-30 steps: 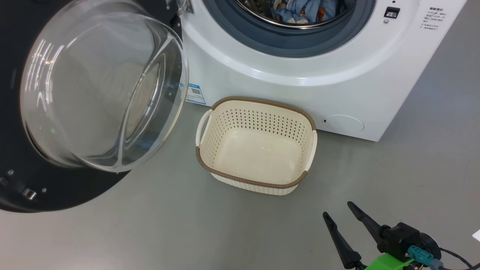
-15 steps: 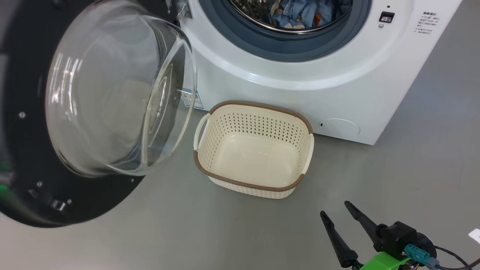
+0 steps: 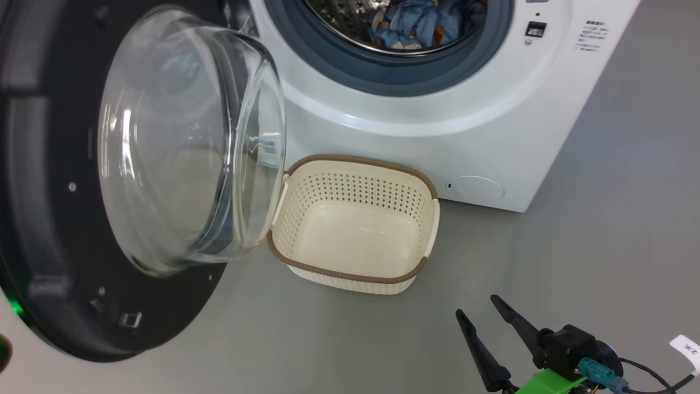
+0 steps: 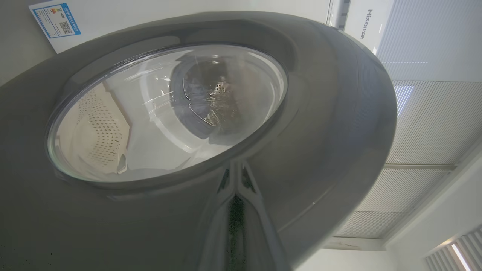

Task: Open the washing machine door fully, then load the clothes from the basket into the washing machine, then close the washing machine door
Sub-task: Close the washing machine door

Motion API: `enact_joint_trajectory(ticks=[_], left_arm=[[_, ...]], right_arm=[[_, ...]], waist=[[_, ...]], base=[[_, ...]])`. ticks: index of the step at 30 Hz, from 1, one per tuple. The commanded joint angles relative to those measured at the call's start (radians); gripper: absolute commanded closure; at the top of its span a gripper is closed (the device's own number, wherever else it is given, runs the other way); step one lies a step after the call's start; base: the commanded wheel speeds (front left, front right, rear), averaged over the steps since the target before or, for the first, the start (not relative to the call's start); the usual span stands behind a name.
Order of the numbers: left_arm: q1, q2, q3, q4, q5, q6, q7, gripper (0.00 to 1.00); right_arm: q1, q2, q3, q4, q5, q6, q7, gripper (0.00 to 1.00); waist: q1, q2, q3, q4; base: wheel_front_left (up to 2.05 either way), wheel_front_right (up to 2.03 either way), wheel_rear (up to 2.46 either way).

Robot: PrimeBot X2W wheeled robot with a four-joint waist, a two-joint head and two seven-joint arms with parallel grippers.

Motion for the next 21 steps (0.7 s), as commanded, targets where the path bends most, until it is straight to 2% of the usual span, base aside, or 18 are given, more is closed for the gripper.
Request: enact_joint_trajectory(ticks=[1,7,15,21], left_arm=[[0.012,0.030,0.008,-0.046,-0.015,0.006,0.027,1.00],[0.004,-0.012,-0.007,-0.110,-0.043,0.038,0.043,1.00],[0.015,-0.040,-0.044,-0.187,-0.055,0.070,0.080,1.00],[0.020,-0.074,-0.065,-0.225,-0.053,0.068,0.077,1.00]], right_arm=[[-0.029,0.005,0.022,-0.017,0.014,0.002,-0.014,0.00],[-0.035,0.015,0.026,0.001,0.018,0.002,-0.028,0.00],[-0.044,0.029,0.027,0.037,0.023,0.002,-0.047,0.00],[-0.053,0.041,0.032,0.060,0.029,0.002,-0.060,0.00]], waist=[[0.0000,0.0000,-0.007,-0.016],[0.0000,0.0000,-0.016,-0.054],[0.0000,0.0000,-0.022,-0.111],[0.0000,0.0000,-0.027,-0.153]], base=[[0.00,0.00,0.00],[0.00,0.00,0.00],[0.00,0.00,0.00],[0.00,0.00,0.00]])
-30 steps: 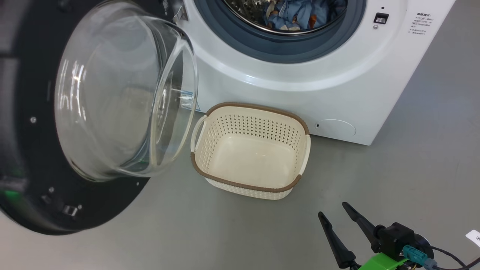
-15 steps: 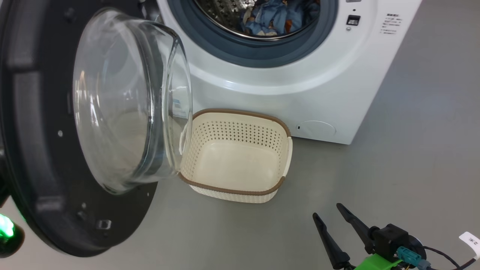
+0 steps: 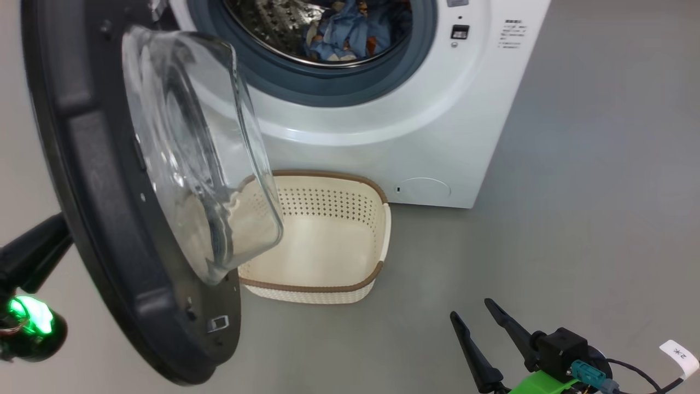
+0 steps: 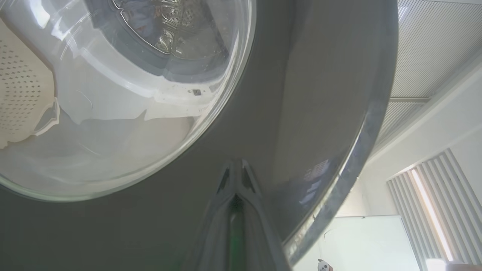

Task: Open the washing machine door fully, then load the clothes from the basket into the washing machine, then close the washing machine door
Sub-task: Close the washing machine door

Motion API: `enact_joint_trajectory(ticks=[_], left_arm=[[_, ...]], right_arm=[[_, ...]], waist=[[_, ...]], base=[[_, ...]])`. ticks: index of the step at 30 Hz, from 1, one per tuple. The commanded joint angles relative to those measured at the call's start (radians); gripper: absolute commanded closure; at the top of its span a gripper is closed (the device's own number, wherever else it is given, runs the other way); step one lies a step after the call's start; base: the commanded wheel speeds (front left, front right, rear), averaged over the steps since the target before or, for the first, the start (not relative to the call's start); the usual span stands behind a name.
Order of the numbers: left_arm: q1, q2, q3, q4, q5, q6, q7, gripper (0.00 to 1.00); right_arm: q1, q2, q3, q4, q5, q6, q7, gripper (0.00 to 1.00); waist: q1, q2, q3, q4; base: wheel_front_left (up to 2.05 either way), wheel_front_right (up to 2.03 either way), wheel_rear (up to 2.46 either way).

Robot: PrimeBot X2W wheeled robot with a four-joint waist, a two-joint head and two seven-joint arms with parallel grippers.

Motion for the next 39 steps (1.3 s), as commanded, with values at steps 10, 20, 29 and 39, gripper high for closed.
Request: enact_joint_trajectory(ticks=[10,20,29,39], left_arm=[[-0.030,-0.037,-0.007,-0.009,0.012,-0.075,-0.046,1.00],[-0.079,-0.074,-0.028,0.046,0.015,-0.155,-0.105,1.00],[-0.144,-0.099,-0.095,0.128,0.065,-0.271,-0.243,1.00],[-0.226,-0.104,-0.156,0.241,0.131,-0.341,-0.458,1.00]], right_arm=[[-0.043,0.018,0.030,0.003,0.022,0.002,-0.022,0.00],[-0.048,0.022,0.027,0.010,0.024,0.002,-0.025,0.00],[-0.058,0.030,0.023,0.002,0.025,0.002,-0.026,0.00],[-0.065,0.038,0.021,-0.004,0.023,0.002,-0.026,0.00]], waist=[[0.0000,0.0000,-0.006,-0.109],[0.0000,0.0000,0.008,-0.192],[0.0000,0.0000,0.028,-0.237],[0.0000,0.0000,0.047,-0.269]], base=[[0.00,0.00,0.00],[0.00,0.00,0.00],[0.00,0.00,0.00],[0.00,0.00,0.00]])
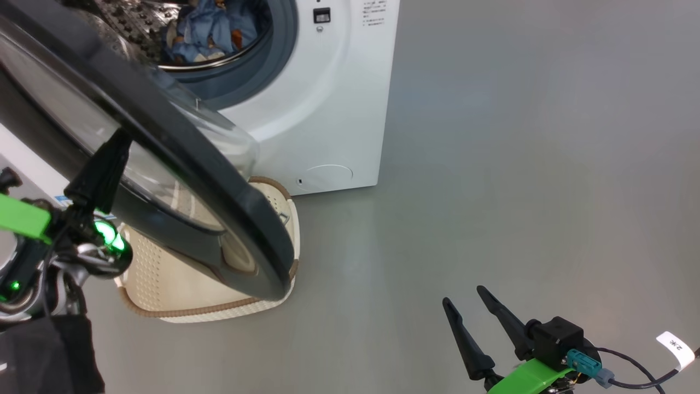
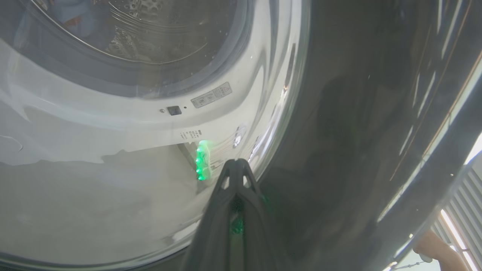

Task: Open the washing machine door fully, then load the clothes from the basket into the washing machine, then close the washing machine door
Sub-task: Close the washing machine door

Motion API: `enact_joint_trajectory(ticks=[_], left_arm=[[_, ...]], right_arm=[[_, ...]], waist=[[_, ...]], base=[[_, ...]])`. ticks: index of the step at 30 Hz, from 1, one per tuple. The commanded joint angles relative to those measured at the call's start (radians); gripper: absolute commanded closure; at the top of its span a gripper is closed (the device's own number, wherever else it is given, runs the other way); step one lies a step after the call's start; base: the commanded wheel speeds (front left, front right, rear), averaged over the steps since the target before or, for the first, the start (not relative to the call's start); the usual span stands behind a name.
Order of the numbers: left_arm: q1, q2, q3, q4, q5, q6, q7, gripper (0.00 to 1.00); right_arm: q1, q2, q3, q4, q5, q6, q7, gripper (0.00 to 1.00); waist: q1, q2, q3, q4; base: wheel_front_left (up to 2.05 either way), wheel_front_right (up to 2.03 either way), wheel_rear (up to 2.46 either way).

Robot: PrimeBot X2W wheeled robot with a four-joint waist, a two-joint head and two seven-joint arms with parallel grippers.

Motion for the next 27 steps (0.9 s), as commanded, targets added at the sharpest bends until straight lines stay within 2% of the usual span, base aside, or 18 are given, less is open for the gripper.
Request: enact_joint_trajectory(ticks=[1,11,18,27], left_arm=[[-0.042,0.026,0.010,-0.018,0.006,-0.008,-0.009,1.00],[-0.092,0.026,-0.041,0.007,0.012,-0.015,-0.127,1.00],[-0.143,0.026,-0.077,0.007,0.032,-0.015,-0.267,1.00],[-0.170,0.028,-0.112,0.036,0.043,-0.015,-0.338,1.00]], right_arm=[[-0.028,0.008,0.023,-0.026,-0.002,0.002,-0.013,0.00],[-0.035,0.009,0.017,-0.031,-0.004,0.002,-0.013,0.00],[-0.046,0.014,0.016,-0.035,-0.005,0.002,-0.013,0.00],[-0.056,0.019,0.013,-0.038,-0.006,0.002,-0.013,0.00]], waist=[[0.0000,-0.0001,0.003,-0.006],[0.0000,-0.0001,0.022,-0.028],[0.0000,-0.0001,0.049,-0.046],[0.0000,-0.0001,0.072,-0.066]], base=[[0.00,0.00,0.00],[0.00,0.00,0.00],[0.00,0.00,0.00],[0.00,0.00,0.00]])
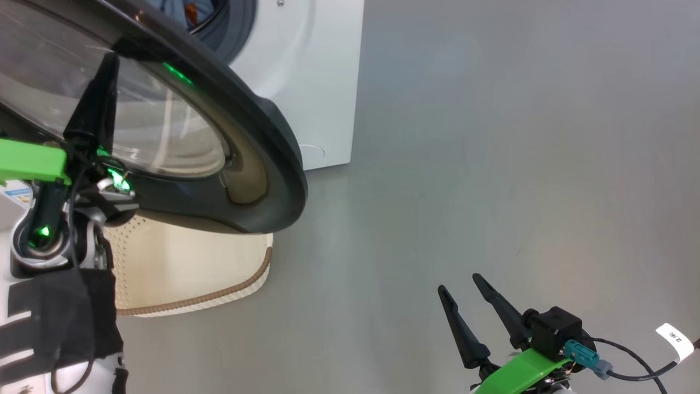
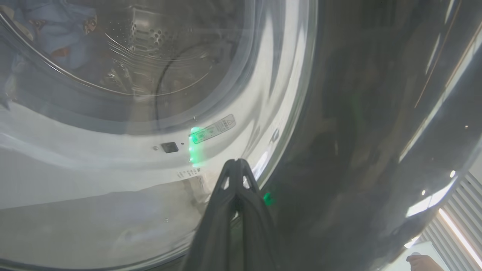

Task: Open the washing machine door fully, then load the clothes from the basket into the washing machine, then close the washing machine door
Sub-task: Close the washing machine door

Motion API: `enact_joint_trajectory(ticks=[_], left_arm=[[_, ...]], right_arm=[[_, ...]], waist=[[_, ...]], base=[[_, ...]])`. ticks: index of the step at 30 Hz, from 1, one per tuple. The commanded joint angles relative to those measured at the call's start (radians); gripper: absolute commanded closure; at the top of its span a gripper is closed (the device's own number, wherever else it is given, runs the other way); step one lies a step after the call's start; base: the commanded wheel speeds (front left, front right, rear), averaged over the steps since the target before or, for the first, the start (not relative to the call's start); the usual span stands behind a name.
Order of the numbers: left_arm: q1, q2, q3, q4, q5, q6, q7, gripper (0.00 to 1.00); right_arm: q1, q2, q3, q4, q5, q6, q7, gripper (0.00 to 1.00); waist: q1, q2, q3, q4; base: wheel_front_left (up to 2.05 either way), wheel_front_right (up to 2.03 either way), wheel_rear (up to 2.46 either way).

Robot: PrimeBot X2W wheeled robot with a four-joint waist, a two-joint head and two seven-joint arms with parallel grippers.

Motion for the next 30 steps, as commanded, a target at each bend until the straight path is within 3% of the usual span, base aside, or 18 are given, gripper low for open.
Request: enact_joint_trajectory(ticks=[1,12,30], left_arm=[[-0.039,0.034,0.012,-0.017,0.019,-0.007,-0.009,1.00],[-0.013,0.059,-0.005,-0.032,0.033,-0.007,-0.109,1.00],[0.228,0.147,-0.074,-0.164,0.090,-0.007,-0.307,1.00]], right_arm=[[-0.032,0.002,0.017,-0.026,-0.006,0.002,-0.013,0.00],[-0.031,0.007,-0.006,-0.024,-0.006,0.002,-0.013,0.00],[0.021,0.015,-0.002,-0.021,0.013,0.002,-0.013,0.00]], waist=[[0.0000,0.0000,0.005,-0.005],[0.0000,0.0000,-0.011,0.016],[0.0000,0.0000,-0.142,0.084]], base=[[0.00,0.00,0.00],[0.00,0.00,0.00],[0.00,0.00,0.00]])
